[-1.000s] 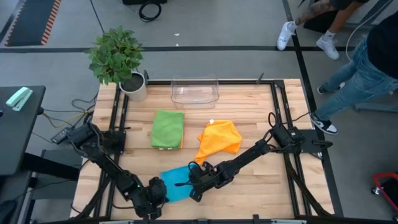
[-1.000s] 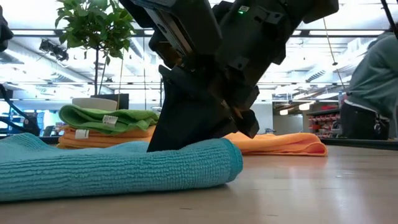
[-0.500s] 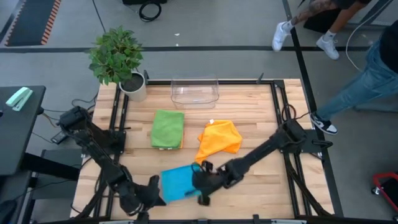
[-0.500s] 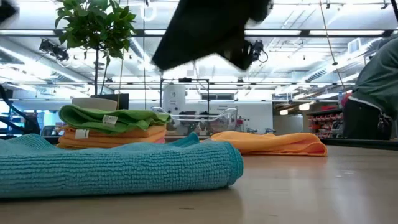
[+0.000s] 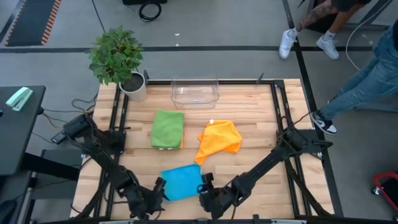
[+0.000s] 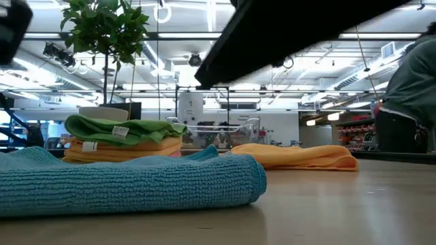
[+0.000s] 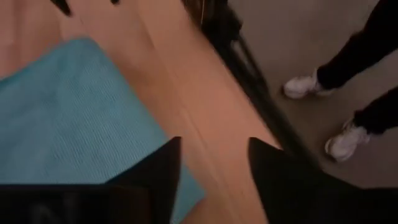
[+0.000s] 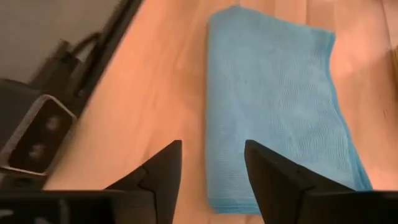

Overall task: Fold microfiber towels
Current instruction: Stack the folded blue microfiber cloth on top of the folded green microfiber cloth

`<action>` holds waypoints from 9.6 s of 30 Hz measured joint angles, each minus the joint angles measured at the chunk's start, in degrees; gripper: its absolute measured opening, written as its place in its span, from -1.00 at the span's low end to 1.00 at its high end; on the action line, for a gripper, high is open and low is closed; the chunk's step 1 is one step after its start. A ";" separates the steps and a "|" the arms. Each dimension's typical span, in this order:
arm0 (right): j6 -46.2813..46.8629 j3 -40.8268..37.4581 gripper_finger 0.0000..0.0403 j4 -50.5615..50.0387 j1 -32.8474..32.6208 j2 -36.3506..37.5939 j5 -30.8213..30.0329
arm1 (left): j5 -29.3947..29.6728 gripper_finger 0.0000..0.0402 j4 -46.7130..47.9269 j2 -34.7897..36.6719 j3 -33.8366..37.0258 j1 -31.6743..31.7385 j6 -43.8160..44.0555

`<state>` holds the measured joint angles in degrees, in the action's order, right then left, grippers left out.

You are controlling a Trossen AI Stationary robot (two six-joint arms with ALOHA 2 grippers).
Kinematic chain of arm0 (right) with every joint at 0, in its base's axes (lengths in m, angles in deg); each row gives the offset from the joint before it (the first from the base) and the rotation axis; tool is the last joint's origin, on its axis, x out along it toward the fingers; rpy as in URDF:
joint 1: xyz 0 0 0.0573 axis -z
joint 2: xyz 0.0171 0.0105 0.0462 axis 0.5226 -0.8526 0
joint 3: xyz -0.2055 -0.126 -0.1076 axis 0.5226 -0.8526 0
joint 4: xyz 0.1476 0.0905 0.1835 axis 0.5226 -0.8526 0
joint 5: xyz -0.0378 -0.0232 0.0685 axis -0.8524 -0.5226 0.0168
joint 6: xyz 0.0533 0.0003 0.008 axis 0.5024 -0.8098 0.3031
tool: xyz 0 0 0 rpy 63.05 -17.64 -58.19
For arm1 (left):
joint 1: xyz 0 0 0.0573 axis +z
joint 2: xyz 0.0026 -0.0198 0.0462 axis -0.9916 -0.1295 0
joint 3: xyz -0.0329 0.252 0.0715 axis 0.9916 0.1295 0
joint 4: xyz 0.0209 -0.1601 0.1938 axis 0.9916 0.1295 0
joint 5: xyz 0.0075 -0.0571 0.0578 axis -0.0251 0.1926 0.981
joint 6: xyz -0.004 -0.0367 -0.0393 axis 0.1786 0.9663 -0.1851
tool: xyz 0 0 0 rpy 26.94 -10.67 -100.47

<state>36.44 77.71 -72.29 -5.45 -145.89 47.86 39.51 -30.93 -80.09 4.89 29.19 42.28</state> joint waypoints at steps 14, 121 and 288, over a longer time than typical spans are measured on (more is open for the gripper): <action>-2.97 -1.53 -0.07 2.68 1.18 -4.28 -1.21 | 1.15 0.46 3.08 -5.60 -0.02 0.42 -10.43; -34.95 7.92 -0.96 10.47 46.35 4.37 30.02 | 67.85 -0.94 -12.91 0.44 7.05 19.20 55.90; -7.87 0.24 -1.00 20.62 51.46 1.60 23.97 | -9.52 -0.96 37.60 39.73 16.44 46.02 44.75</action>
<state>28.57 77.94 -51.67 46.01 -144.30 71.83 29.99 6.68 -40.36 21.33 75.21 87.03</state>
